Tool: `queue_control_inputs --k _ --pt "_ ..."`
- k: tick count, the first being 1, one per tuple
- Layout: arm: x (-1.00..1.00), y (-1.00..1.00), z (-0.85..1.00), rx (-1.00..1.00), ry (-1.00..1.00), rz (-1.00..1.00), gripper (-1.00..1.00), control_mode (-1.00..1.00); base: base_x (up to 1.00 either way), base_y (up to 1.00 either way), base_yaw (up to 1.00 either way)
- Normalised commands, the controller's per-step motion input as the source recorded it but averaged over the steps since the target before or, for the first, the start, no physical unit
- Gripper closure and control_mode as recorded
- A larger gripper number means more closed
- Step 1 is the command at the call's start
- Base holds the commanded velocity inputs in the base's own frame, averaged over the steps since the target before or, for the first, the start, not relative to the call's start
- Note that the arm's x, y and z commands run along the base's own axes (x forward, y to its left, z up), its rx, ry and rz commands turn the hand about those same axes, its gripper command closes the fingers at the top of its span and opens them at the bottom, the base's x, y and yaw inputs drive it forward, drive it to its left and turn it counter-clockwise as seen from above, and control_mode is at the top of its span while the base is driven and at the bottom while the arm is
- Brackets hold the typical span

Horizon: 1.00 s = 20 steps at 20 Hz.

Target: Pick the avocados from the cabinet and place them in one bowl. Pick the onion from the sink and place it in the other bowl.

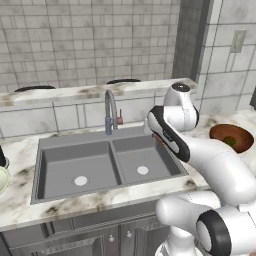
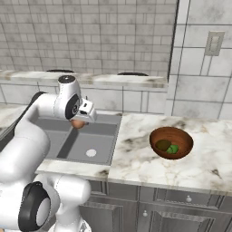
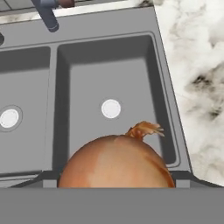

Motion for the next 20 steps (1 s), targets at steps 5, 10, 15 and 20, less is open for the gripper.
queue_control_inputs --k 5,10,15,20 --pt "-0.09 0.05 0.00 0.00 0.00 0.00 1.00 1.00 -0.25 0.38 -0.01" --pt "0.00 0.00 0.00 0.00 0.00 0.00 1.00 1.00 -0.18 0.77 -0.03" --pt "0.00 0.00 0.00 0.00 0.00 0.00 1.00 1.00 -0.12 0.88 0.00" --pt "0.00 0.00 0.00 0.00 0.00 0.00 1.00 1.00 -0.08 0.80 0.00"
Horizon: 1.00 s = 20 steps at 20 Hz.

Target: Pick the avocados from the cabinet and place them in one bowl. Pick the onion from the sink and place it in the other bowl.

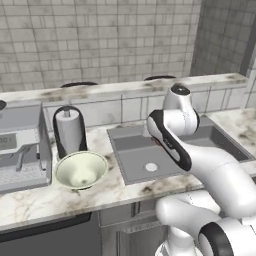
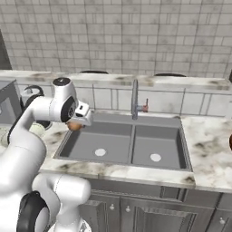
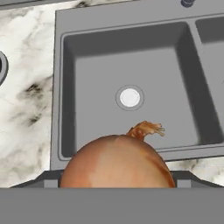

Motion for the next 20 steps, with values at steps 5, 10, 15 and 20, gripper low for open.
queue_control_inputs --k 5,10,15,20 --pt "-0.03 0.12 0.00 0.00 0.01 0.04 1.00 -1.00 -0.01 0.29 0.02" --pt "0.26 0.60 -0.09 -0.01 0.03 0.16 1.00 -1.00 0.00 0.00 0.00" --pt "0.33 0.83 -0.09 -0.02 0.03 0.19 1.00 -1.00 0.00 0.00 0.00" --pt "0.08 0.90 -0.01 -0.11 0.00 0.18 1.00 -1.00 0.00 0.00 0.00"
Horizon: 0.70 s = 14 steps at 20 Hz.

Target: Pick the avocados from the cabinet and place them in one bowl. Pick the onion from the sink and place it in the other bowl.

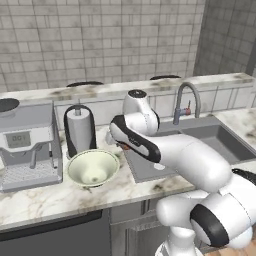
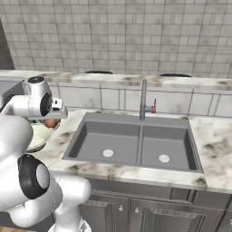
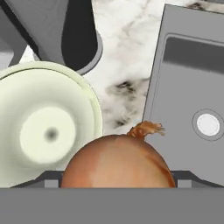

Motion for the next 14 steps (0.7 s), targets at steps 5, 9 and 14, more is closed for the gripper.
queue_control_inputs --k 5,9,14 --pt "-0.02 0.79 0.00 -0.12 0.00 0.18 1.00 -1.00 0.00 0.00 0.00" --pt "-0.12 0.62 -0.20 -0.09 -0.01 0.17 1.00 -1.00 0.00 0.00 0.00" --pt "-0.11 0.24 -0.40 0.03 0.00 0.14 1.00 -1.00 0.00 0.00 0.00"
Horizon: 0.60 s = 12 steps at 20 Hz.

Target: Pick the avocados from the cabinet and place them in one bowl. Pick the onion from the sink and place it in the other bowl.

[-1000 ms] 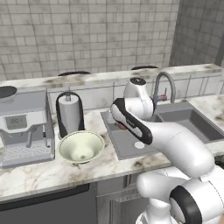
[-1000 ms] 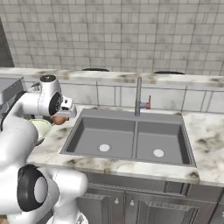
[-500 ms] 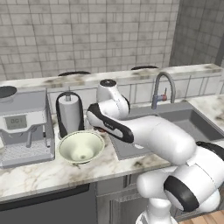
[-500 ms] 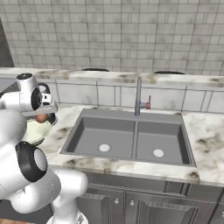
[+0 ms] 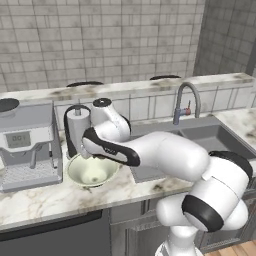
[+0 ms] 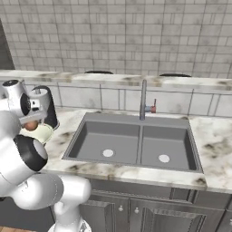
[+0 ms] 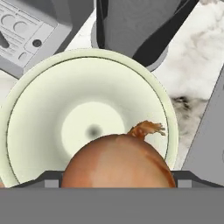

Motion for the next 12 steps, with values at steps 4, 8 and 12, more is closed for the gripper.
queue_control_inputs --k 4,8,12 --pt "-0.18 0.08 -0.41 0.05 0.00 0.10 1.00 -1.00 0.00 0.00 0.00" --pt "-0.06 0.21 -0.18 0.00 -0.05 0.12 1.00 -1.00 0.00 0.00 0.00" --pt "0.00 0.28 0.00 -0.07 -0.08 0.10 1.00 -1.00 0.00 0.00 0.00"
